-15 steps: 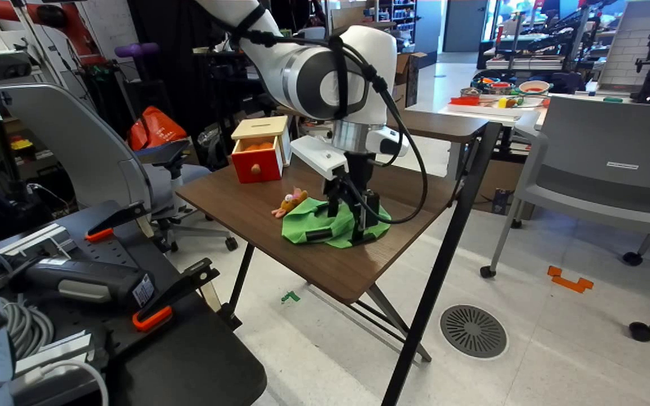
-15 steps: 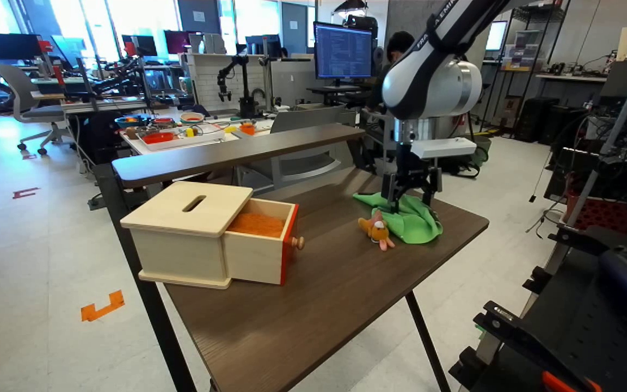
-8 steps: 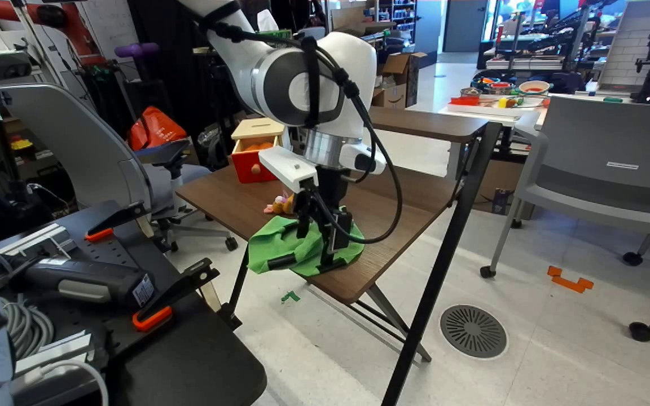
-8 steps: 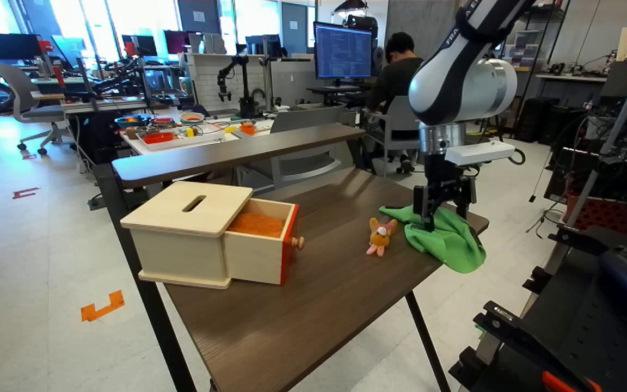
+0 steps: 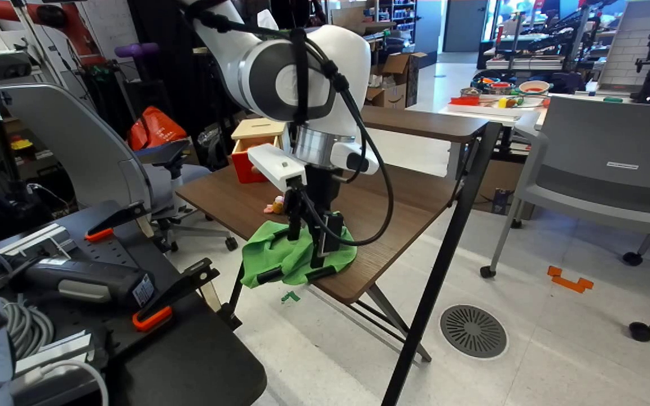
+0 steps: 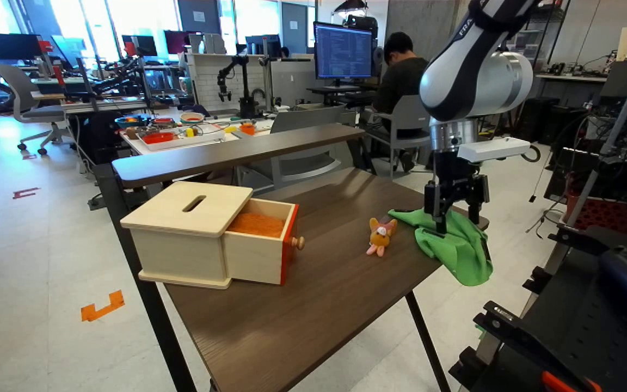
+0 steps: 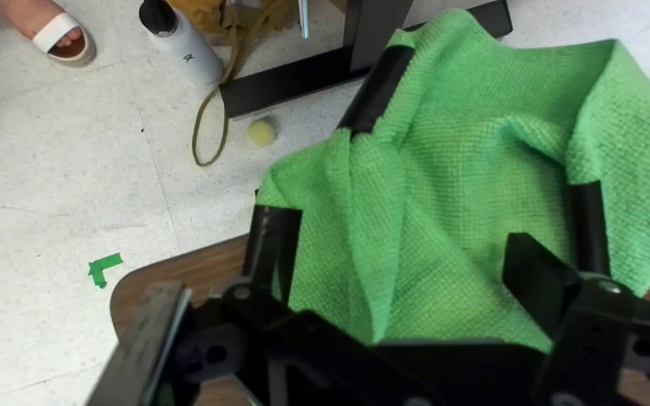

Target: Move the cloth forward

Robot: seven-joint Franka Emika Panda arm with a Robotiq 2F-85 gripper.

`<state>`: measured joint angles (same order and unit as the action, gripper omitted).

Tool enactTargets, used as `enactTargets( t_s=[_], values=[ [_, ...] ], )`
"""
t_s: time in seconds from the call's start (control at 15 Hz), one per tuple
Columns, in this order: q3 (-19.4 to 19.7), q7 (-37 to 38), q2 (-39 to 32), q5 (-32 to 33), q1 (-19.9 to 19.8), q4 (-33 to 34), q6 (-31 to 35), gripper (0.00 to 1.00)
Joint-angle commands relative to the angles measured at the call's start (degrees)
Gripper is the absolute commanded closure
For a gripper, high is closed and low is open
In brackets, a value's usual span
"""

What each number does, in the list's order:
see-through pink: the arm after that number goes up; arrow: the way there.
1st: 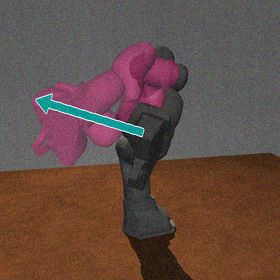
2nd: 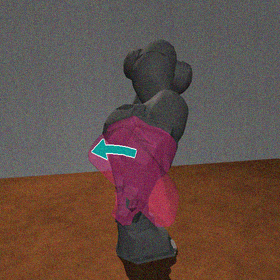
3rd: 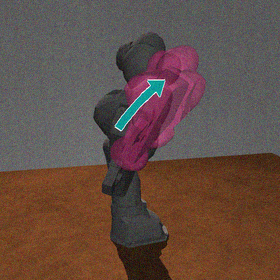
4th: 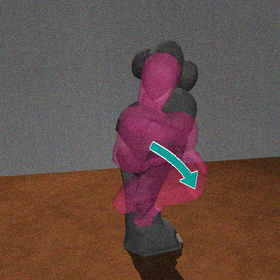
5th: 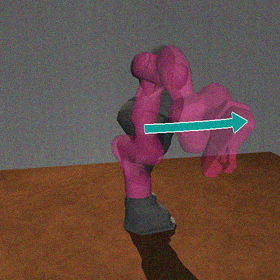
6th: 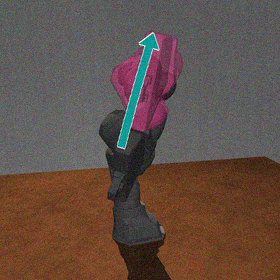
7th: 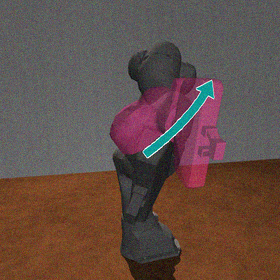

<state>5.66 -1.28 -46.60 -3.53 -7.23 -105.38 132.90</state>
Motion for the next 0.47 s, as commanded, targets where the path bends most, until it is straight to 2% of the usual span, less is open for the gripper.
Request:
enactTargets(
  t_s=[0.0,0.33,0.4],
  values=[
    [-0.3,-0.8,4.8,0.5,-0.7,-3.4,2.0,0.0],
    [-2.5,-5.4,18.1,-1.6,-2.5,-11.1,3.1,0.0],
    [-1.2,-2.3,10.3,-0.2,-1.3,-4.0,1.0,0.0]
  ],
)
